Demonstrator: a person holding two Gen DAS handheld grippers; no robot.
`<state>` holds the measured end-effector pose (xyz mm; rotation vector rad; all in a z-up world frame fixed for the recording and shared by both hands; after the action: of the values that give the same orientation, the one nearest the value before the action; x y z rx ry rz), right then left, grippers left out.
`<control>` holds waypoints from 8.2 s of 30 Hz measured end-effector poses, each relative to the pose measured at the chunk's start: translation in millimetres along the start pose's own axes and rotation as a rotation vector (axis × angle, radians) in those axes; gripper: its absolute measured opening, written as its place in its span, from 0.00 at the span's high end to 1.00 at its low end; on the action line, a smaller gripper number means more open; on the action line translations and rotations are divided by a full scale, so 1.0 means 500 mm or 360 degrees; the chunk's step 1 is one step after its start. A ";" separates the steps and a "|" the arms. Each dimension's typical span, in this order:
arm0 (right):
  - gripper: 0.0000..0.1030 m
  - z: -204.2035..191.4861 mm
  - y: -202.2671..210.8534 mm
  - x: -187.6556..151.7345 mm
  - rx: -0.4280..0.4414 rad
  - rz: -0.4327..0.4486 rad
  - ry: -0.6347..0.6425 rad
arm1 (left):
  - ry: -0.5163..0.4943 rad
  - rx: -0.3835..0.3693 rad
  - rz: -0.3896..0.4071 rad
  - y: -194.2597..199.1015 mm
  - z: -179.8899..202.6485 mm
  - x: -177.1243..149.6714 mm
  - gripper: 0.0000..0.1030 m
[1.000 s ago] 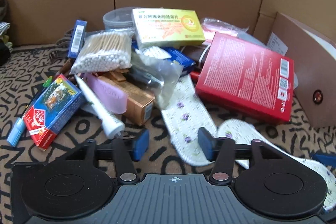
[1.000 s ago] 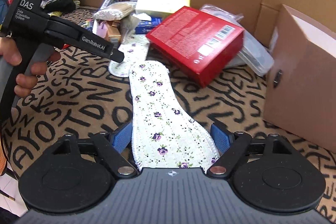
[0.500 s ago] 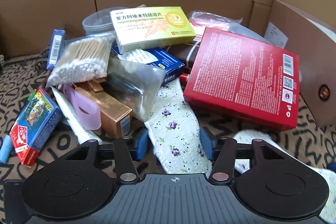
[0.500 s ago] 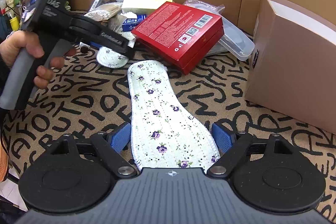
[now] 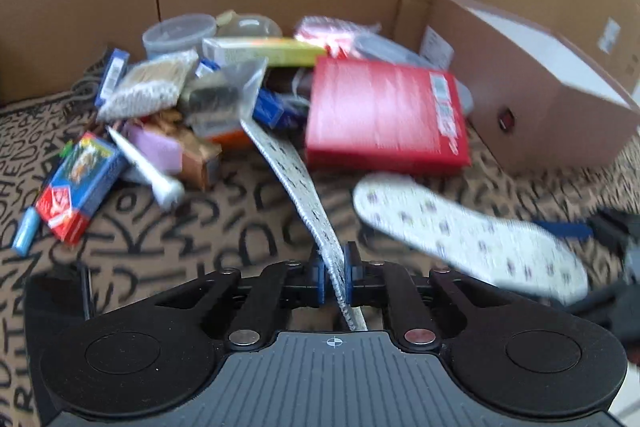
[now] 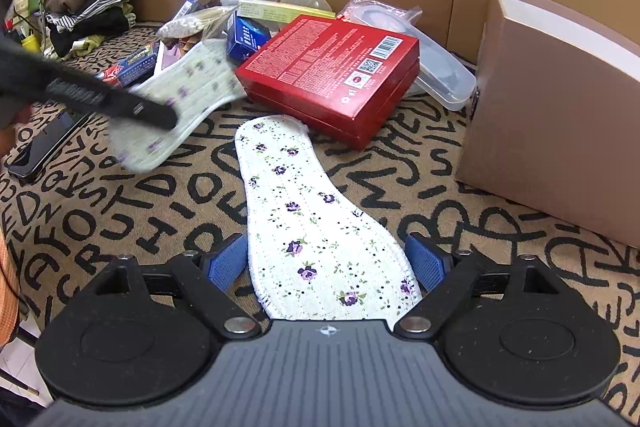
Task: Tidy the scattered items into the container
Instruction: 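Grasp a floral insole with the right tool while the left tool grasps the other insole, then lift both floral insoles and carry them over the open container, then open both tools to drop the insoles into the container, then move both tools back toward the red box on the pile, then grasp the red box with the right tool while the left tool clamps its other side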
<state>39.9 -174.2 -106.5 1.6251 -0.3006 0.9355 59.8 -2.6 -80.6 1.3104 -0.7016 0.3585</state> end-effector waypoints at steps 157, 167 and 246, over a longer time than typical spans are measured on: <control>0.04 0.501 0.246 0.121 -0.0515 0.0545 -0.0349 | -0.0223 -0.0366 0.0366 -0.103 0.539 0.391 0.00; 0.02 0.343 0.238 0.110 -0.0387 0.0575 -0.0127 | -0.0057 -0.0193 0.0432 0.010 0.354 0.237 0.00; 0.59 0.008 -0.080 0.099 -0.0114 0.0165 -0.0009 | 0.0167 -0.0305 0.0172 -0.117 0.001 0.134 0.23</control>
<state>99.3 -152.1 -99.7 1.5586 -0.4208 0.9877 145.1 -27.0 -80.9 1.0678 -0.7020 0.4331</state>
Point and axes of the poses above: each gripper's, at about its wrist camera, not at the fingertips, and y roughly against the way its jaws point, z to its right, x to its top, the point moved 8 cm from there along -y, roughly the way its jaws point, and after that the axes turned 2 degrees about -z, right-handed, at the moved point
